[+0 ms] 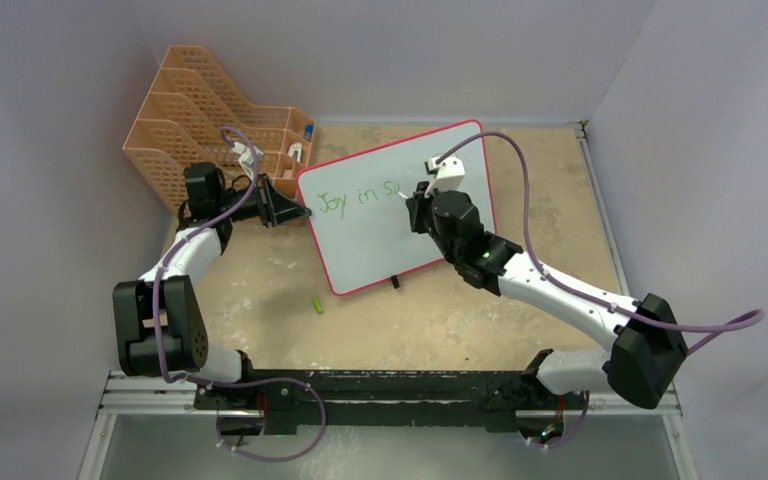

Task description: Write a sentence on the whiteboard

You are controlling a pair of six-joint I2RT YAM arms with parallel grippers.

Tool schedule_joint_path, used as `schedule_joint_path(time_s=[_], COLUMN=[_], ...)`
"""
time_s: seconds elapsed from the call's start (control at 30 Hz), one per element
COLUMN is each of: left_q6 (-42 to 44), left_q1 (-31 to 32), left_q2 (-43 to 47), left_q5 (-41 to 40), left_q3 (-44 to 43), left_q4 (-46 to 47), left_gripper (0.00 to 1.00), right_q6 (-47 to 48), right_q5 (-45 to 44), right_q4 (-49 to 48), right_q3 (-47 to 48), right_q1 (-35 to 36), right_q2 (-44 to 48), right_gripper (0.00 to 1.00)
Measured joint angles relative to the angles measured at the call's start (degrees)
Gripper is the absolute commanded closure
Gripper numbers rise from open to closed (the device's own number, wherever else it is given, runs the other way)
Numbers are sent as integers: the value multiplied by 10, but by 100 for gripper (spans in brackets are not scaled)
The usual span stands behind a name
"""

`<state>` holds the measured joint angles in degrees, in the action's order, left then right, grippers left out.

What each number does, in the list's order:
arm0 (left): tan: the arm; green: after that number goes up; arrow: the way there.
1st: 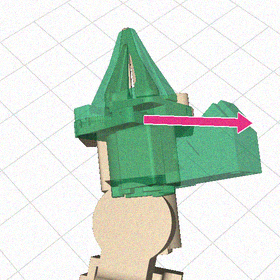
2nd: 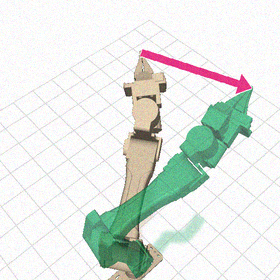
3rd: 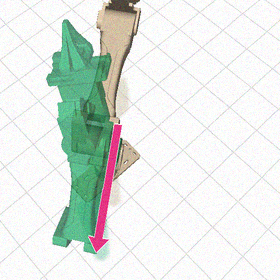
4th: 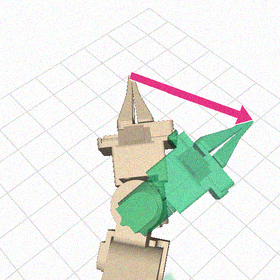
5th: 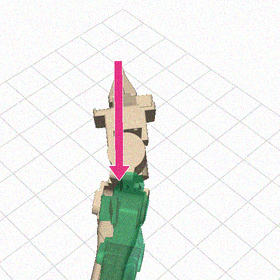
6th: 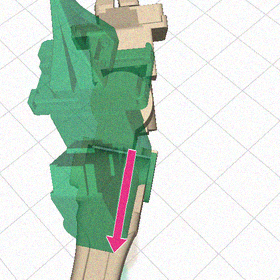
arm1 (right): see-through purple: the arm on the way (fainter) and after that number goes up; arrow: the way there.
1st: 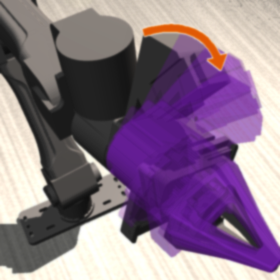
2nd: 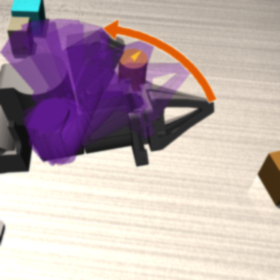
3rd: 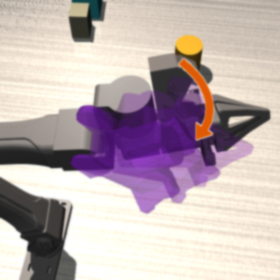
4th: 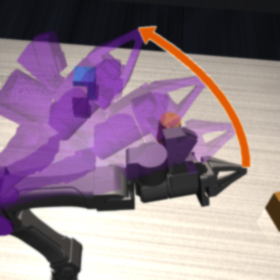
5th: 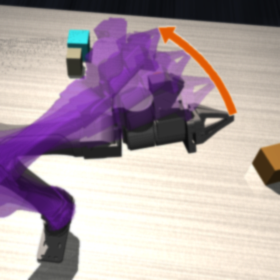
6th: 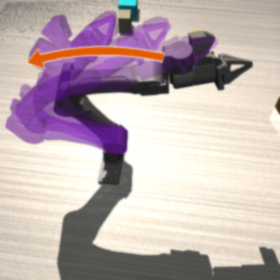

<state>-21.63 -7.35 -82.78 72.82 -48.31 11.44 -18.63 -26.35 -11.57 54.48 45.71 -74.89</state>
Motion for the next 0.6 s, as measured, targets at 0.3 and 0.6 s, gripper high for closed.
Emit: schedule_joint_path(time_s=[0.3,0.6], left_q6=[0,0], left_q1=[0,0], left_q2=[0,1], left_q5=[-1,2], left_q3=[0,0], left_q4=[0,0], left_gripper=[100,100], right_q6=[-2,-2], right_q5=[4,4], right_q4=[10,13], right_q3=[-2,-2], right_q1=[0,0], right_q2=[3,10], right_gripper=[100,100])
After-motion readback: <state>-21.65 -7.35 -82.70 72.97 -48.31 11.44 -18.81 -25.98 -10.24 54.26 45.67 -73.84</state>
